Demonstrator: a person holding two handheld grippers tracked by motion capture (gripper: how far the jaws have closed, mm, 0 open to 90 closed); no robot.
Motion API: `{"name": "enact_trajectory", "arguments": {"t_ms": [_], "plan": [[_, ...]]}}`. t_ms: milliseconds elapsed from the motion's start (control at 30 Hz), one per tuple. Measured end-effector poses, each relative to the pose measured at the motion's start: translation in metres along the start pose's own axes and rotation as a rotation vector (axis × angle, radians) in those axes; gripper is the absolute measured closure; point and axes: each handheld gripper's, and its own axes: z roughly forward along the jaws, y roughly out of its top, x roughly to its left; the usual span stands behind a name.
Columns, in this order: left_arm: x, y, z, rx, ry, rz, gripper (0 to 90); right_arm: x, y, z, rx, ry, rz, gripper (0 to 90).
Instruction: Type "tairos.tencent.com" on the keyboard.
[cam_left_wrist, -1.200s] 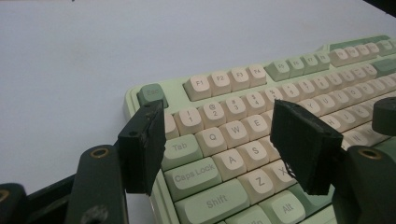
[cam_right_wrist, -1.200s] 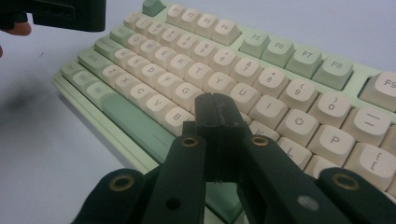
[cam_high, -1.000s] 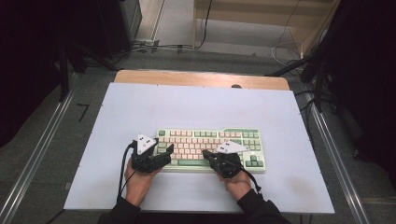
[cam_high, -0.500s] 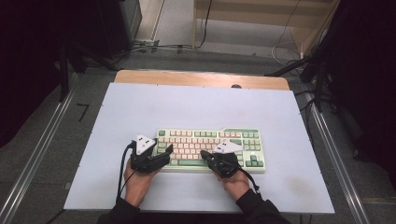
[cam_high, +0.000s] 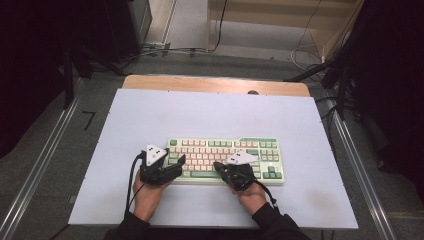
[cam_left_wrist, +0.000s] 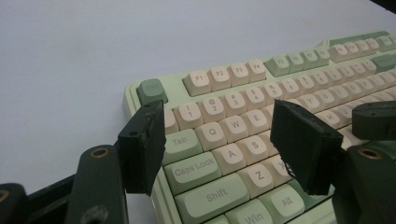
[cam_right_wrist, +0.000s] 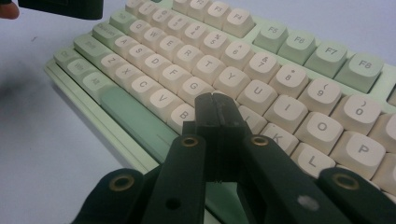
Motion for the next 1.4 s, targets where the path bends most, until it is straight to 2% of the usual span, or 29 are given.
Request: {"name": "enact_trajectory", "arguments": {"t_ms": [167, 267, 400, 500, 600, 800, 900, 1067, 1167, 1400], "plan": [[-0.001, 0.000, 0.000, 0.001, -0.003, 0.001, 36.1, -0.001, 0.000, -0.001, 0.002, 0.007, 0.014, 87.6], [-0.001, 0.000, 0.000, 0.000, -0.006, 0.002, 36.1, -0.004, 0.002, -0.007, -0.037, 0.009, 0.035, 85.1], [0.000, 0.000, -0.001, 0.002, -0.012, 0.006, 36.2, -0.014, 0.004, -0.017, -0.070, 0.006, 0.073, 65.3], [-0.001, 0.000, -0.001, -0.001, -0.018, 0.007, 38.4, -0.025, 0.004, -0.025, -0.108, -0.028, 0.101, 40.4], [-0.002, 0.000, -0.002, -0.011, -0.034, 0.014, 48.6, -0.037, 0.003, -0.033, -0.122, -0.057, 0.150, 31.6], [-0.008, 0.001, 0.002, 0.011, -0.101, 0.046, 75.8, -0.051, -0.001, -0.044, -0.146, -0.090, 0.216, 30.0], [-0.012, 0.002, 0.003, 0.031, -0.136, 0.067, 89.1, -0.052, -0.002, -0.045, -0.143, -0.096, 0.222, 30.0], [-0.022, 0.002, 0.011, 0.080, -0.182, 0.106, 90.0, -0.052, -0.004, -0.047, -0.136, -0.109, 0.212, 30.7], [-0.028, 0.001, 0.016, 0.103, -0.188, 0.138, 90.0, -0.053, -0.006, -0.049, -0.140, -0.118, 0.213, 31.3], [-0.037, 0.001, 0.027, 0.148, -0.218, 0.161, 90.0, -0.055, -0.011, -0.054, -0.137, -0.135, 0.227, 31.4]]}}
